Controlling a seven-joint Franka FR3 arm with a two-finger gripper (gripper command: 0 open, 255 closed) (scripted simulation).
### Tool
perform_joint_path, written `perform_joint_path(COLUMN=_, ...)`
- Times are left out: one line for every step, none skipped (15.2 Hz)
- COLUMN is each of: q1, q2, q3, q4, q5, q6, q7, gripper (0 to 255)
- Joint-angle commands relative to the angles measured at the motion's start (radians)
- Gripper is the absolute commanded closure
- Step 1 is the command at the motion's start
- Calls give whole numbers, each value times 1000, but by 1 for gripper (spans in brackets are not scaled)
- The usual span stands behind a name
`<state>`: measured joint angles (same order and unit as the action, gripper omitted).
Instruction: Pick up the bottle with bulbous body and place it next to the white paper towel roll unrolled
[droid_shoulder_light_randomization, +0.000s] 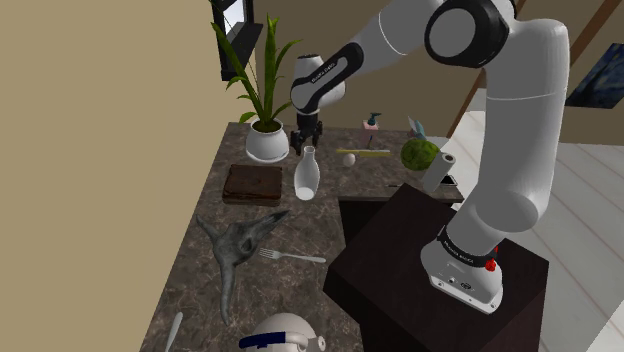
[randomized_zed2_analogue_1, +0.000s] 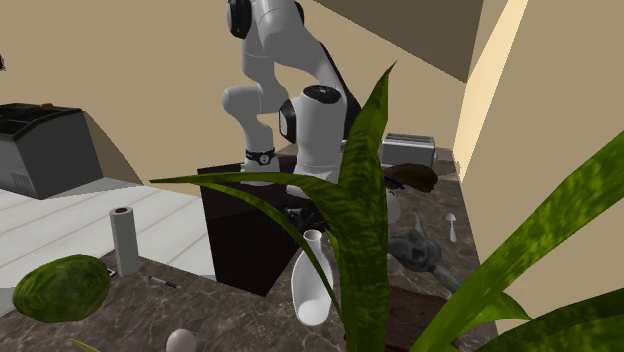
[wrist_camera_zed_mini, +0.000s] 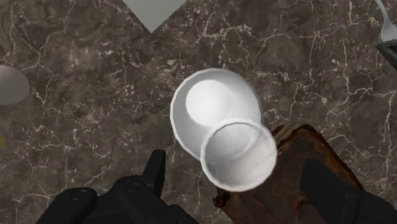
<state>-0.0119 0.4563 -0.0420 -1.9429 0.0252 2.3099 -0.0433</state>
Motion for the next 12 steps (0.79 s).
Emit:
perform_joint_path(q1=-1, q2=21, q3=1, q4=-2, q5=1, q6=23, q7=-1, gripper=0)
perform_joint_path(q1=-1, q2=29, q3=1, q4=-4, q5=2, q6=34, q7=-2, gripper=0)
perform_joint_path(q1=-1, q2=34, q3=1, q4=-5, q5=2, q6=40, q7=-2, gripper=0)
perform_joint_path(q1=-1, q2=34, q3=1, q4=-5, q5=2, q6=40, q7=-2, gripper=0)
perform_joint_path(q1=-1, q2=34, q3=1, q4=-5, q5=2, q6=40, q7=-2, gripper=0)
perform_joint_path(q1=-1, q2=34, q3=1, q4=-5, q5=2, q6=40, q7=-2, gripper=0)
perform_joint_path(q1=-1, q2=34, q3=1, q4=-5, q5=2, q6=40, q7=-2, gripper=0)
perform_joint_path(q1=-1, q2=34, q3=1, q4=-5, q5=2, q6=40, q7=-2, gripper=0)
perform_joint_path(q1=-1, q2=34, q3=1, q4=-5, q5=2, q6=40, q7=-2, gripper=0)
perform_joint_path(q1=-1, q2=34, q3=1, q4=-5, q5=2, q6=40, q7=-2, gripper=0)
perform_joint_path(q1=-1, q2=34, q3=1, q4=-5, q5=2, q6=40, q7=-2, gripper=0)
perform_joint_path(q1=-1, q2=34, q3=1, q4=-5, q5=2, q6=40, q7=-2, gripper=255)
